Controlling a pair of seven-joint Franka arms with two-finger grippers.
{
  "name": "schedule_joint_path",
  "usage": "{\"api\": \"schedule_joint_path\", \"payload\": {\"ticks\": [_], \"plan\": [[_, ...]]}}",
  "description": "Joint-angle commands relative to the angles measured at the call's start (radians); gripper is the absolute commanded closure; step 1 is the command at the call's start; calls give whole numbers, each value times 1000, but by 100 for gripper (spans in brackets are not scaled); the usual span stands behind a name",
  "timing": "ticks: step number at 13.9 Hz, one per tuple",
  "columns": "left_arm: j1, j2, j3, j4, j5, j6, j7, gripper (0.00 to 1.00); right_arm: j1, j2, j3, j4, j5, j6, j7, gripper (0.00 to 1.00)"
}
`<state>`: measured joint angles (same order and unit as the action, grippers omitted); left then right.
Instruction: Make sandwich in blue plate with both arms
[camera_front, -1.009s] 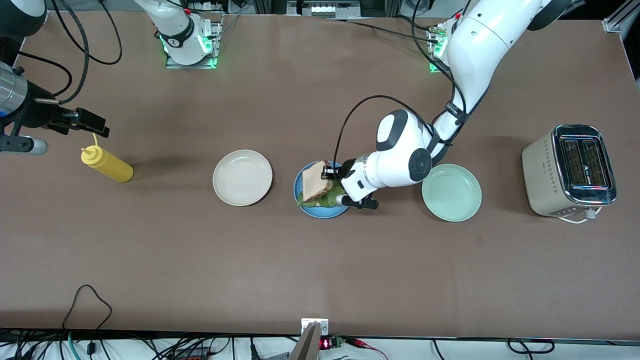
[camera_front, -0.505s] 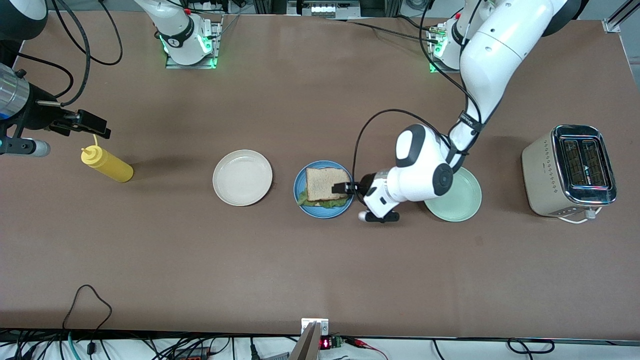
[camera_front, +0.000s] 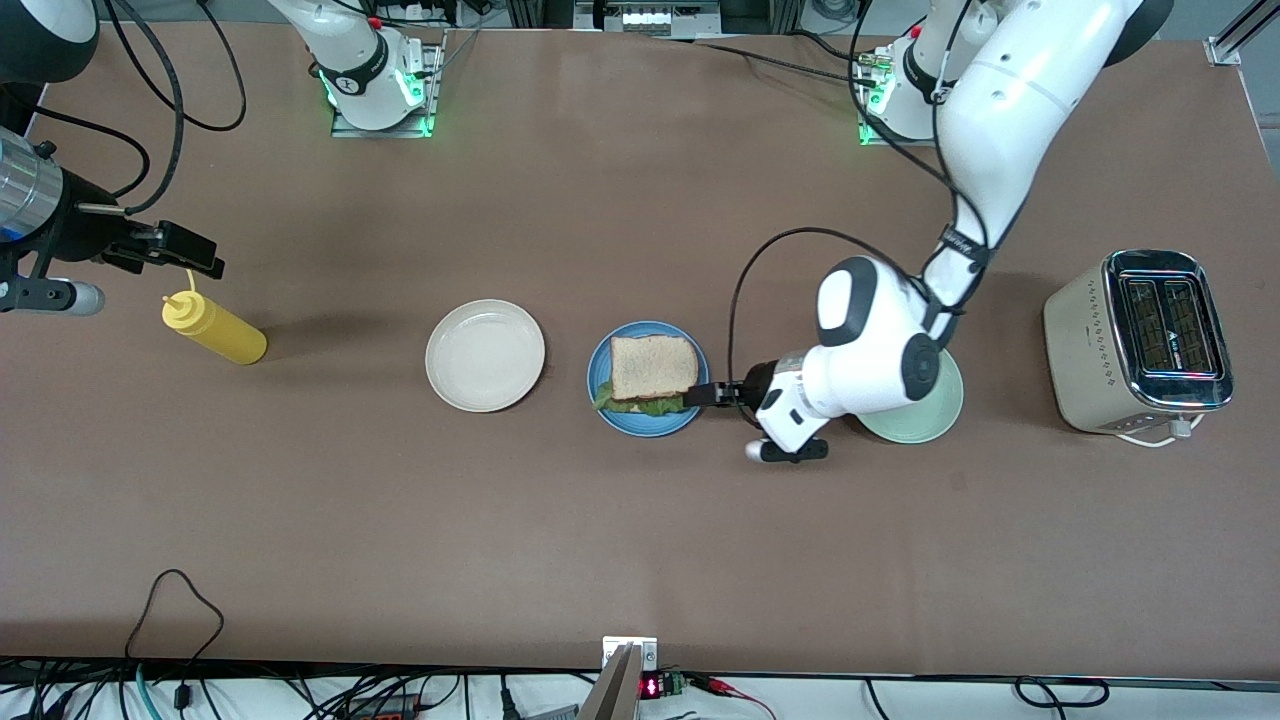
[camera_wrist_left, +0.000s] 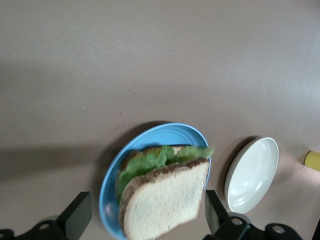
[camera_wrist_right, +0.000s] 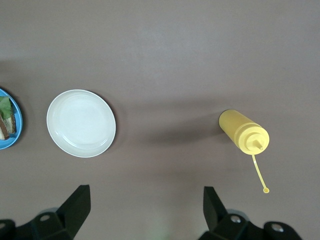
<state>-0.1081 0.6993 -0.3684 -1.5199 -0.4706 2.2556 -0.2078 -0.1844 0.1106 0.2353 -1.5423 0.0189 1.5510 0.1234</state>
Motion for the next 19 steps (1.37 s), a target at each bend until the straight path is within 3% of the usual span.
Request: {"api": "schedule_joint_path", "payload": {"ticks": [1,5,7,11,14,19], "plan": [[37,-115,39,-14,139,-114,2,0,-1,3,2,14,15,-8,15,0],[87,-196,40,-13,422,-198,1,0,-4,3,1,14,15,-12,15,0],[84,-233,84,15,475,-241,2,0,-4,3,2,14,15,-11,15,0],[53,-329,259,15,480,-257,10,0,-4,3,1,14,15,-9,15,0],[22,-394,385,38,466,-362,63,0,-4,3,1,16,15,-11,15,0],[41,-526,444,24,464,-536,159,0,-3,3,2,14,15,-12,15,0]]}}
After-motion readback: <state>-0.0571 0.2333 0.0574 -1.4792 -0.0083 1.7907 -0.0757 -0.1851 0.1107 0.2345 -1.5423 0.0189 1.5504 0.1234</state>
